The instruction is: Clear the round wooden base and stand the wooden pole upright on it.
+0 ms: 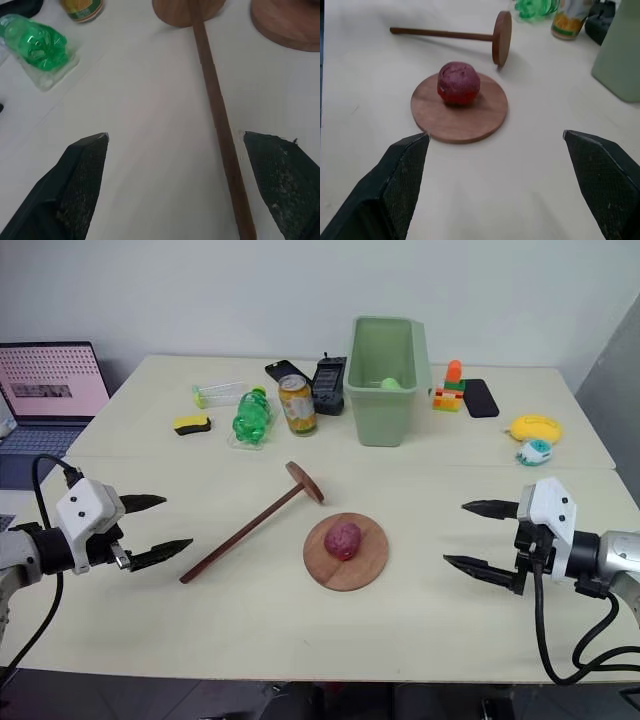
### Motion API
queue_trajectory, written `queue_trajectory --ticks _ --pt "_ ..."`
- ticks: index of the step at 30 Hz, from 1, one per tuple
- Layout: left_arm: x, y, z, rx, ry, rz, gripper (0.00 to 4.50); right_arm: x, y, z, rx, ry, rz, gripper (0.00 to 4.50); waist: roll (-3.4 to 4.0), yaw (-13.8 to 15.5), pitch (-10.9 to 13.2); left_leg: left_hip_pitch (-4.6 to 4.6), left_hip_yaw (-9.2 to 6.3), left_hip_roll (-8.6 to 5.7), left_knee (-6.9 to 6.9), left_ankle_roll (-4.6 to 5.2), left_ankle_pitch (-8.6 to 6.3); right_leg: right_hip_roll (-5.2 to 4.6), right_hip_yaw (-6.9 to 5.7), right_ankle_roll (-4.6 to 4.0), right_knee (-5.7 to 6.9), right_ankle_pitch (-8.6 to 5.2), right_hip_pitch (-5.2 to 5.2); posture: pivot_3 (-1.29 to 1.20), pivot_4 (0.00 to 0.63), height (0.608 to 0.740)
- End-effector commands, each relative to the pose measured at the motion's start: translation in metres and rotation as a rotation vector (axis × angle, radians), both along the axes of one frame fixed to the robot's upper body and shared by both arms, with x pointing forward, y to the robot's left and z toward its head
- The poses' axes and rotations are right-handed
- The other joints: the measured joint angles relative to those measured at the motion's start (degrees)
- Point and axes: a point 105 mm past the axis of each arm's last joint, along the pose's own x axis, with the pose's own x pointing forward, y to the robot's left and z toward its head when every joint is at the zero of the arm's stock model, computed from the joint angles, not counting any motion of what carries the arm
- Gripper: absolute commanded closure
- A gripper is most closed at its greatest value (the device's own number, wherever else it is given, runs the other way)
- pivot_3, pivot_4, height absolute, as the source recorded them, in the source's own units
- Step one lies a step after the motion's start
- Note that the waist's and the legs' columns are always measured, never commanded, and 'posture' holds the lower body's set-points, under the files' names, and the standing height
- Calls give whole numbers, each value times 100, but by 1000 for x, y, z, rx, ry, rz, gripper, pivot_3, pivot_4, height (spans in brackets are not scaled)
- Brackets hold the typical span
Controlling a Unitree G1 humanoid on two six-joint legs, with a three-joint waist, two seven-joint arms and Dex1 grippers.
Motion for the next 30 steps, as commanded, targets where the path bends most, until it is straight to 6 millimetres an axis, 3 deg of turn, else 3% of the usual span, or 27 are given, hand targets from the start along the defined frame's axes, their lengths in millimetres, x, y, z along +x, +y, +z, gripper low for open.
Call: queue_trajectory --ticks 1,7,12,15,22,30 --pt "-1 -40 9 -1 -18 -167 0 4 40 6 41 -82 56 12 -2 -3 -1 3 0 0 0 0 0 0 0 0 -1 0 2 0 150 740" --pt "4 -88 7 -52 -22 -330 0 33 98 -19 88 -65 56 12 -2 -12 1 -7 0 -5 4 -1 0 6 -4 0 4 0 -7 0 150 740" --pt "5 -100 5 -51 -16 -381 0 45 121 -31 100 -45 47 12 -3 -14 1 -48 0 -6 11 -3 2 11 -8 0 16 0 -54 0 150 740" --pt "7 -109 2 -49 -7 -424 0 50 141 -52 109 24 77 12 -4 -14 0 -81 3 -7 25 -15 9 7 -9 0 37 0 -92 0 150 740" --pt "7 -111 -1 -43 -1 -448 0 49 152 -69 101 90 122 12 -3 -17 1 -76 2 -8 27 -4 3 10 -11 0 47 0 -92 0 150 740" --pt "5 -115 -2 -44 -7 -466 0 60 154 -77 66 38 88 12 -3 -20 0 -75 1 -7 27 -4 3 10 -12 0 50 0 -92 0 150 740"
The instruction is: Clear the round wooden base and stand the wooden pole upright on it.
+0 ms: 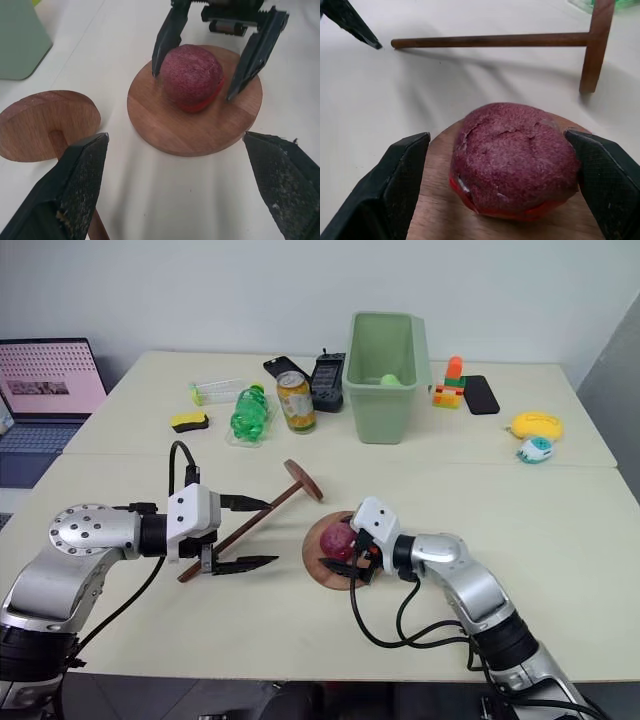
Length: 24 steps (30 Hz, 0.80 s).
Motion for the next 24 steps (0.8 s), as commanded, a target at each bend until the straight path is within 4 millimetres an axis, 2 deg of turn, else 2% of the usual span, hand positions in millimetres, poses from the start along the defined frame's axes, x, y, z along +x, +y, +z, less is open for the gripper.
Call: queue_trajectory --ticks 1,2,7,9,12,13,15,17,18,20,24 --pt "-3 -6 6 2 -36 -30 0 3 2 13 11 -90 7 378 0 3 0 0 0 0 0 0 0 0 0 0 0 0 0 0 150 740" --pt "-3 -6 6 3 -37 -33 0 4 1 13 11 -95 2 464 0 3 0 0 0 0 0 0 0 0 0 0 0 0 0 0 150 740" --pt "-4 -12 9 -22 -47 -46 0 2 -7 17 -22 -161 8 1566 0 3 0 0 0 0 1 0 0 0 0 0 0 0 0 0 150 740" --pt "-4 -19 15 -60 -44 -59 0 4 -11 31 12 -188 -24 1802 0 5 0 0 0 0 1 0 0 0 0 0 0 0 0 0 150 740" --pt "-4 -26 20 -76 -45 -72 0 4 -16 37 9 -213 -40 1881 0 9 0 -4 -3 0 3 0 0 0 -2 0 0 0 0 0 150 740" --pt "-2 -34 24 -92 -58 -84 0 6 -26 45 22 -224 -84 1889 -1 6 -1 -3 -2 -1 4 0 0 0 -2 0 1 0 1 0 150 740" --pt "5 -57 34 -147 -68 -114 0 11 -66 52 22 -224 -241 1940 1 64 0 -3 -5 -5 5 0 0 0 -4 0 1 0 2 0 150 740" --pt "12 -93 39 -212 -73 -191 0 18 -134 42 -29 -226 -511 1963 -2 199 -2 -20 -15 -21 25 0 1 -4 -14 3 -2 -2 10 0 150 740" --pt "14 -106 38 -218 -79 -218 0 19 -160 40 -42 -246 -619 1968 -3 254 -4 -31 -17 -23 41 1 0 -3 -17 4 -6 -2 19 0 150 740" --pt "18 -125 36 -219 -88 -248 0 17 -191 37 -47 -271 -751 1969 -6 243 -5 -41 -4 -31 66 7 -4 -7 -10 10 -4 2 17 0 150 740" --pt "25 -155 29 -231 -78 -286 0 10 -230 32 -13 -272 -925 1988 -4 93 -5 -17 9 -83 66 13 -6 -15 20 22 7 9 19 0 150 740"
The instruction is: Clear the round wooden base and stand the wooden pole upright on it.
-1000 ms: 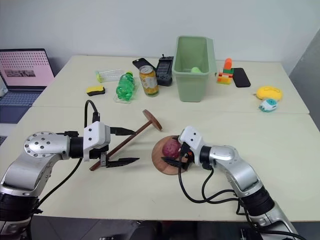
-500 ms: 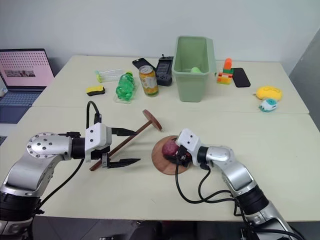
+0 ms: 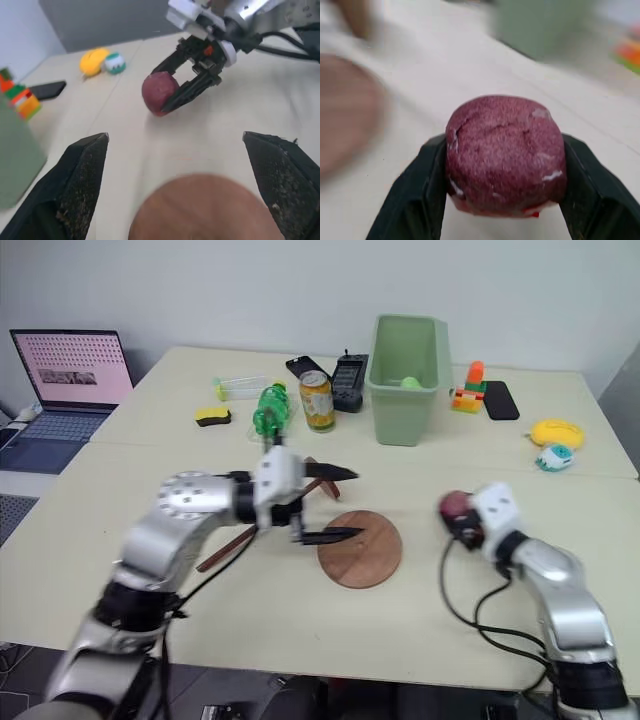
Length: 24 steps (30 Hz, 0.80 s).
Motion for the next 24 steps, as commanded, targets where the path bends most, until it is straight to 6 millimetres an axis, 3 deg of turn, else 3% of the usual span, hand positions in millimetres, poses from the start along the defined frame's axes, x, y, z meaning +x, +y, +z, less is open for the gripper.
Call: queue_trajectory --ticks 1,7,9,16,24 --pt "6 -24 1 -1 -40 -31 0 -4 -27 16 36 -108 -133 1988 2 -98 -1 3 -2 2 -1 0 0 4 0 0 3 0 0 0 150 740" --pt "11 -51 -3 -30 -6 -52 0 -11 -49 1 125 -74 -291 1988 11 -172 -5 6 -6 11 -5 1 0 14 -2 0 9 0 -2 0 150 740" --pt "10 -56 -3 -42 1 -60 0 -13 -48 -2 151 -59 -296 1288 13 -153 -7 6 -6 9 -4 1 0 11 1 0 9 0 -1 0 150 740" --pt "6 -55 -5 -54 19 -67 0 -17 -49 1 174 -64 -312 39 16 -116 -8 3 -8 2 -2 0 1 4 0 0 7 0 -1 0 150 740" --pt "17 -35 24 -146 -13 45 0 -18 -48 28 113 -172 -294 39 17 -117 -9 2 -9 3 -2 0 1 4 0 0 7 -1 -1 0 150 740"
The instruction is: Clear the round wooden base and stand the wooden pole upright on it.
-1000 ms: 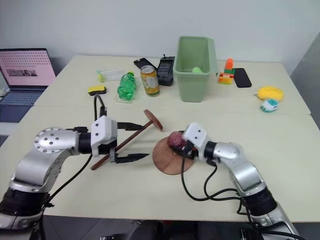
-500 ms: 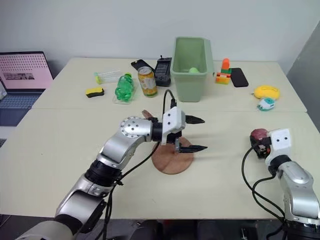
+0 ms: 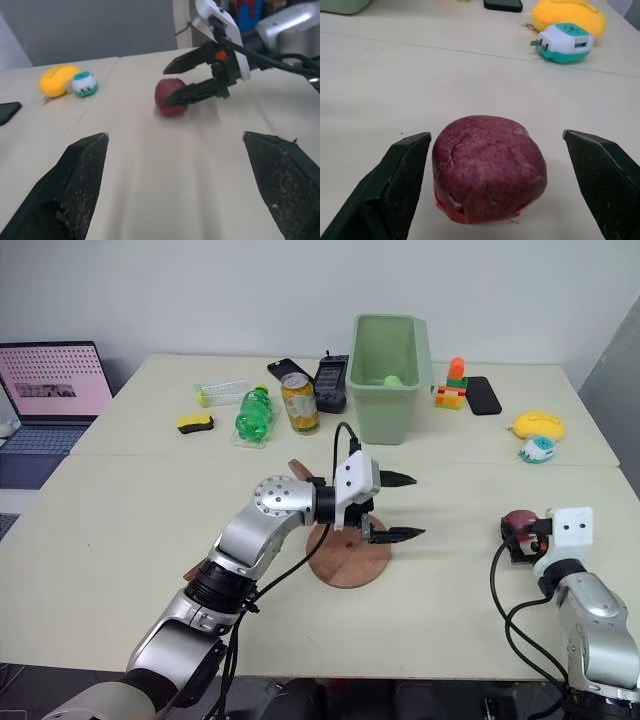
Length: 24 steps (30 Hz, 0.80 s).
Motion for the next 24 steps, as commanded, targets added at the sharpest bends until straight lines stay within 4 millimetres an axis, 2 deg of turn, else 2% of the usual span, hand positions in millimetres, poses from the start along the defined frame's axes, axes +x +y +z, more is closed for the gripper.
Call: queue_trajectory --ticks 1,4,6,10,14,16,19,24 --pt "7 22 33 -46 -90 84 0 -3 6 48 -89 -158 63 39 1 -1 0 0 -1 0 0 0 0 0 -1 0 0 0 0 0 150 740" --pt "20 55 60 -62 -94 217 0 -8 34 74 -134 -212 238 39 8 -24 4 2 1 1 -1 0 0 0 2 0 2 0 -2 0 150 740" --pt "25 85 67 -9 -106 298 0 -15 61 87 -162 -227 404 39 8 -36 4 1 -1 6 -1 0 0 6 -1 0 2 0 -2 0 150 740" --pt "32 133 68 108 -92 422 0 -32 104 95 -193 -208 663 39 9 -26 3 3 -6 9 -6 0 0 9 -8 1 -4 -1 0 0 150 740" --pt "33 188 42 344 34 545 0 -51 146 87 -163 -109 932 39 7 -10 5 -1 -11 4 -1 1 -1 3 -12 1 -8 -1 3 0 150 740" --pt "32 200 28 421 108 565 0 -57 159 80 -153 -59 1019 39 6 -3 6 0 -14 1 -1 2 -1 2 -15 1 -9 -1 4 0 150 740" --pt "31 207 13 496 186 577 0 -62 169 75 -140 -26 1083 39 -3 48 10 -2 -21 0 0 2 -1 2 -22 1 -11 -1 7 0 150 740" --pt "39 205 0 565 265 589 0 -70 178 64 -123 15 1156 39 -11 32 15 -9 -28 -5 7 2 -1 -3 -30 1 -13 -1 9 0 150 740"
